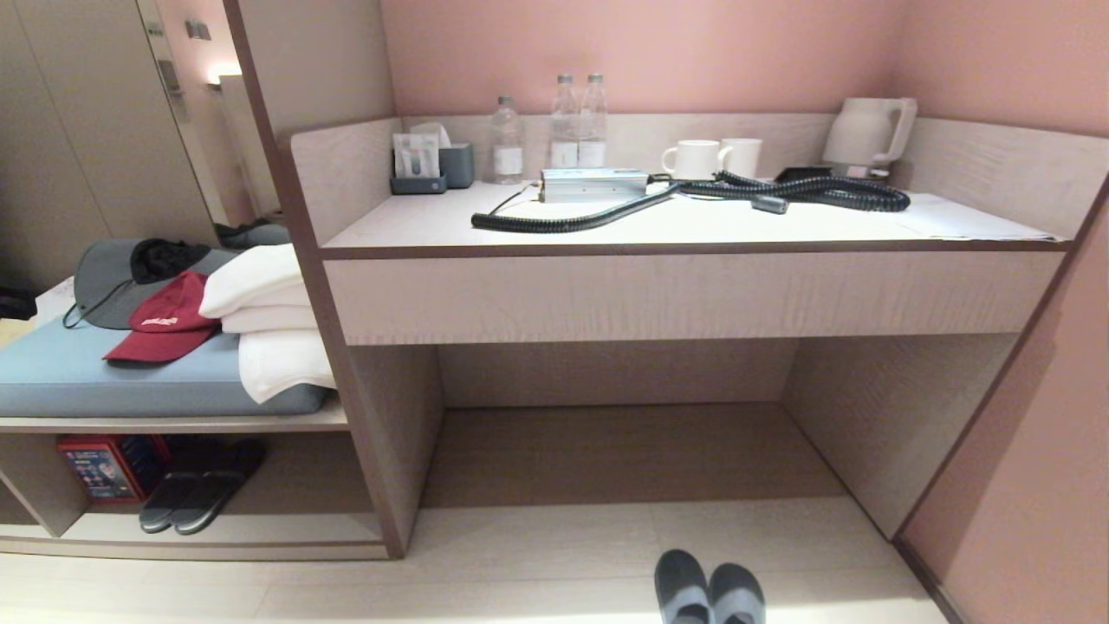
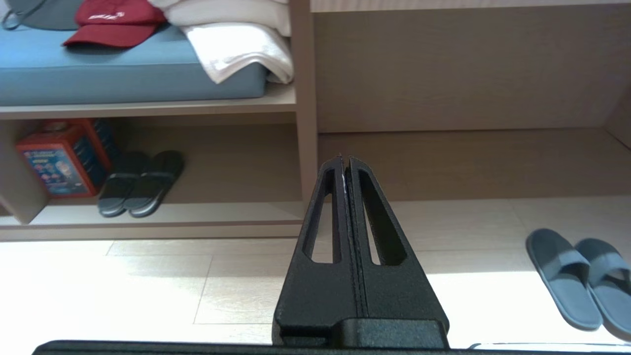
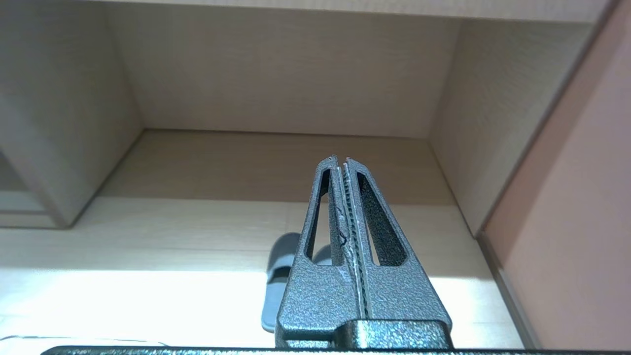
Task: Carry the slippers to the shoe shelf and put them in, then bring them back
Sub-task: Pick up the slippers on the floor
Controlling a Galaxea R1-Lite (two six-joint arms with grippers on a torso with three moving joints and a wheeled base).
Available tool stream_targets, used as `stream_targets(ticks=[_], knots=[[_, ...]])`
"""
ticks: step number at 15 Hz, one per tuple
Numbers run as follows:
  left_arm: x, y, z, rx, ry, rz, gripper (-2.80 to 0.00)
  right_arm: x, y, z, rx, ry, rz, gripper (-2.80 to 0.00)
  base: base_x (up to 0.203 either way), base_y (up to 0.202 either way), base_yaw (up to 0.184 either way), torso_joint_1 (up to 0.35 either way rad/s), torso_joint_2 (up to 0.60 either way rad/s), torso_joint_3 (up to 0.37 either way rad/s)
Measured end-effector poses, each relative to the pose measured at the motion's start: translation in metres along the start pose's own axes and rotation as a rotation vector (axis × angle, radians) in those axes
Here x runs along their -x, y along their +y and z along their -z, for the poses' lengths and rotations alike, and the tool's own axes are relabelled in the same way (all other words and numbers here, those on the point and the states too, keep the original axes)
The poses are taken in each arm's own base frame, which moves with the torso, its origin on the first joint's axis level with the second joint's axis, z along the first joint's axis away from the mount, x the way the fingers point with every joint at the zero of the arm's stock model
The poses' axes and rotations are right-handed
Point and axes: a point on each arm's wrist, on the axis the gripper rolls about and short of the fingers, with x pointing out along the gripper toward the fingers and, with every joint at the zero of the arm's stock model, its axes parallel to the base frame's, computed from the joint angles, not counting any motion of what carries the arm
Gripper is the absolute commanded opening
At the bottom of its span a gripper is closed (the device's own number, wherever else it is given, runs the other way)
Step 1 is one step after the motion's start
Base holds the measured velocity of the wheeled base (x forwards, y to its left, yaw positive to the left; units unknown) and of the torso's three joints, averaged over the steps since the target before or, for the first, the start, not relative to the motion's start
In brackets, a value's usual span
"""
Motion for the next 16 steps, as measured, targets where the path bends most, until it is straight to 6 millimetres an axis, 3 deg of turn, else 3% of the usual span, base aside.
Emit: stream_targets(ticks=[5,16], knots=[[0.0001,0.0,-0.0003,-0.003,-0.002,0.0,-2.8,0.0,0.0,0.0002,0.003,0.002,0.003,-2.8,0.0,0.0,0.0,0.0,0.0,-0.021],[0.0,0.0,0.0,0.002,0.0,-0.001,-2.8,0.0,0.0,0.0002,0.009,0.002,0.002,-2.8,0.0,0.0,0.0,0.003,0.0,-0.194]])
